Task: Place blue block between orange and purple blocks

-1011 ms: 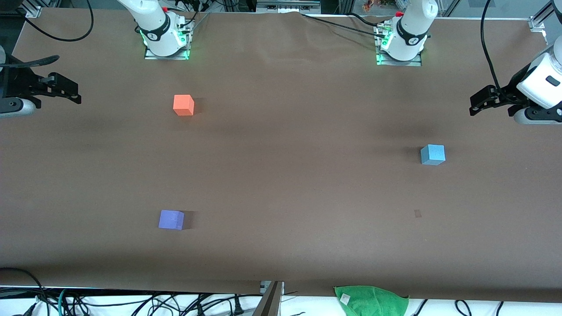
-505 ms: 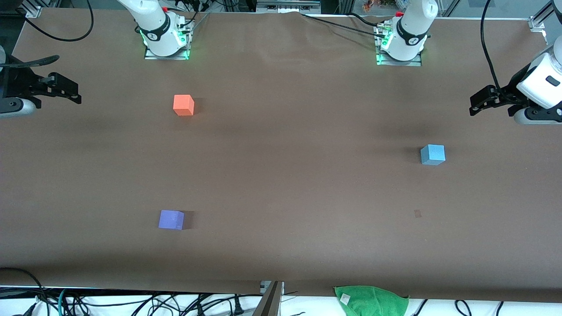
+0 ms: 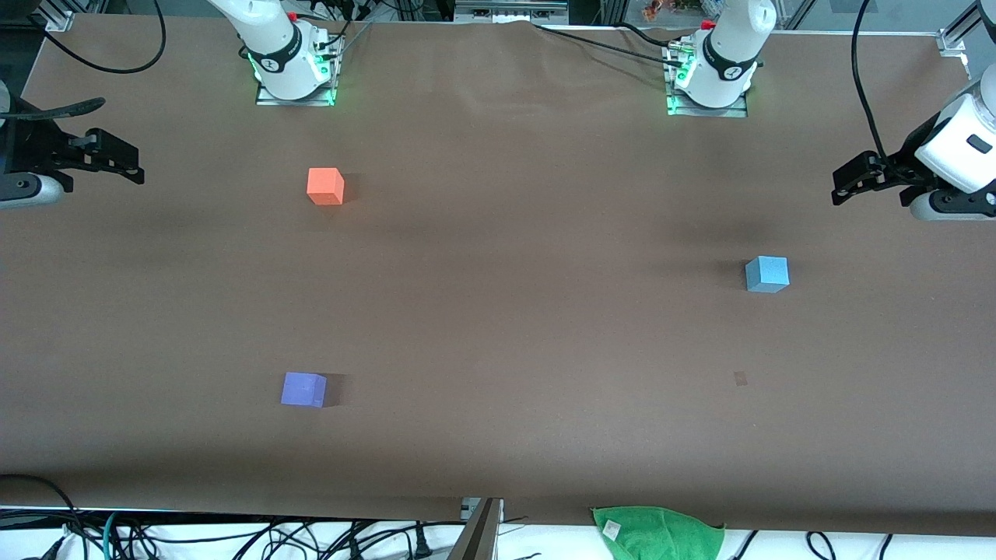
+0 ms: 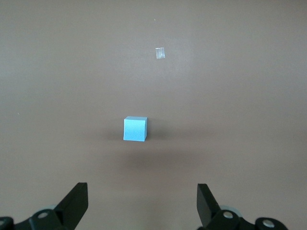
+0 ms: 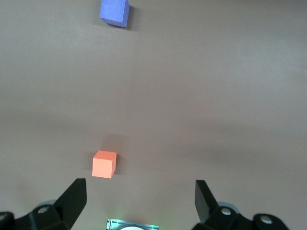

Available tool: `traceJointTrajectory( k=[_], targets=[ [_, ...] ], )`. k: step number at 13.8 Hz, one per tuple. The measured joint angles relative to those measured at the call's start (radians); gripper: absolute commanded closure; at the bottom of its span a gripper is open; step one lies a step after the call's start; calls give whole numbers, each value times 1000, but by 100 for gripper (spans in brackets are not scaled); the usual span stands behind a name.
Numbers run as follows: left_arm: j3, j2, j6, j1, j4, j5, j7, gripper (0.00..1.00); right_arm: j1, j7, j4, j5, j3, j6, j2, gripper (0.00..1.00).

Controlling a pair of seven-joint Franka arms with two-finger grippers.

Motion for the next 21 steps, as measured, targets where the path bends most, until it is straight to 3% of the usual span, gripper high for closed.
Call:
traceJointTrajectory(
  k=[5, 10, 12, 15, 21],
  targets=[
    [0, 9, -39, 0, -4, 0, 0, 0, 0, 0, 0, 1, 0, 0, 0, 0],
    [2, 98, -80, 36, -27, 0, 43, 0, 0, 0, 0, 1, 0, 3, 0, 0],
    [3, 130, 56, 78, -89, 0, 133, 0, 0, 0, 0, 1, 0, 4, 0, 0],
    [4, 147, 335, 131, -277, 0, 219, 0, 0, 0, 0, 1, 1, 4, 0, 0],
    [-4, 149, 775, 131, -592, 0, 228, 0, 1, 0, 0, 1, 2, 6, 0, 0]
  ],
)
